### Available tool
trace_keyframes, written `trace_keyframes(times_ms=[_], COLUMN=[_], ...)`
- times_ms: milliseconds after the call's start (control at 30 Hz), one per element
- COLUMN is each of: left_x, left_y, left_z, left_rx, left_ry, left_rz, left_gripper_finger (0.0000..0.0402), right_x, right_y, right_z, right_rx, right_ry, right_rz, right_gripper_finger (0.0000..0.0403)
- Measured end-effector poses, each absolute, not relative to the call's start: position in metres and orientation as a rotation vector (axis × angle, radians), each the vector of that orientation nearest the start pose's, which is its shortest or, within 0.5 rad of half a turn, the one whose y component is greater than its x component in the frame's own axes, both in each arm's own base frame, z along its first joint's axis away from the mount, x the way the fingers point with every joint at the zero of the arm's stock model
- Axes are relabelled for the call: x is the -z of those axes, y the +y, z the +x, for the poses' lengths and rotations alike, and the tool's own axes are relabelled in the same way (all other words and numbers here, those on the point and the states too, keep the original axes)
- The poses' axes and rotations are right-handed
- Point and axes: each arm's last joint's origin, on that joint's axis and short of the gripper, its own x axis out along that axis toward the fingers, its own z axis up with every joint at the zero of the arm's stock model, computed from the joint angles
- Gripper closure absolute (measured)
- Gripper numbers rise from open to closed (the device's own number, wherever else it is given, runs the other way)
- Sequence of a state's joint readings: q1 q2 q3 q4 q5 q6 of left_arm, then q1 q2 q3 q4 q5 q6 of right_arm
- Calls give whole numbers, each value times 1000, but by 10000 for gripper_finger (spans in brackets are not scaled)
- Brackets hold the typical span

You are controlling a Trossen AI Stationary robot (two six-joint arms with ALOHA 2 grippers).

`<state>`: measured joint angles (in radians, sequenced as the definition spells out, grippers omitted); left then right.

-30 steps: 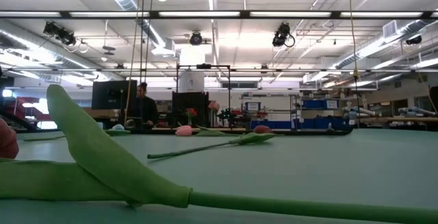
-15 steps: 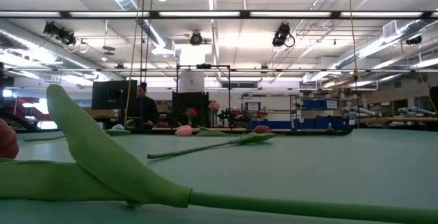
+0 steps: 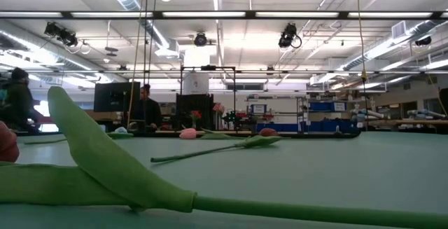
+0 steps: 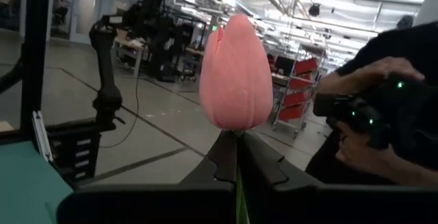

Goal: Sort flowers into vase by color
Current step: Put the bottom pink tulip into the white transparent vase

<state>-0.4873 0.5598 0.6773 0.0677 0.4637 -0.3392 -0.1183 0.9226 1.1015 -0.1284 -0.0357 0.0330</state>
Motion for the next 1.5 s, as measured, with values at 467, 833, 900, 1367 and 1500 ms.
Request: trace_keyframes(times_ms=[467,833,900,1367,1500], left_x=[-369,-365,-364,-384,-379], left_y=[-67,-67,-68,-63,-63], left_z=[100,100,100,95,96], left_rx=[975,965,963,890,888], left_ry=[-89,-73,-66,17,32], left_rz=[-303,-255,-250,-186,-184], left_gripper_finger=[393,393,393,393,393], right_x=[-421,-421,-421,-421,-421], right_y=[-21,-21,-21,-21,-21], right_z=[187,186,186,186,187], right_rx=[82,82,82,82,82], right_ry=[-51,-52,-52,-52,-51], right_rz=[29,29,29,29,29], right_gripper_finger=[291,291,291,291,291])
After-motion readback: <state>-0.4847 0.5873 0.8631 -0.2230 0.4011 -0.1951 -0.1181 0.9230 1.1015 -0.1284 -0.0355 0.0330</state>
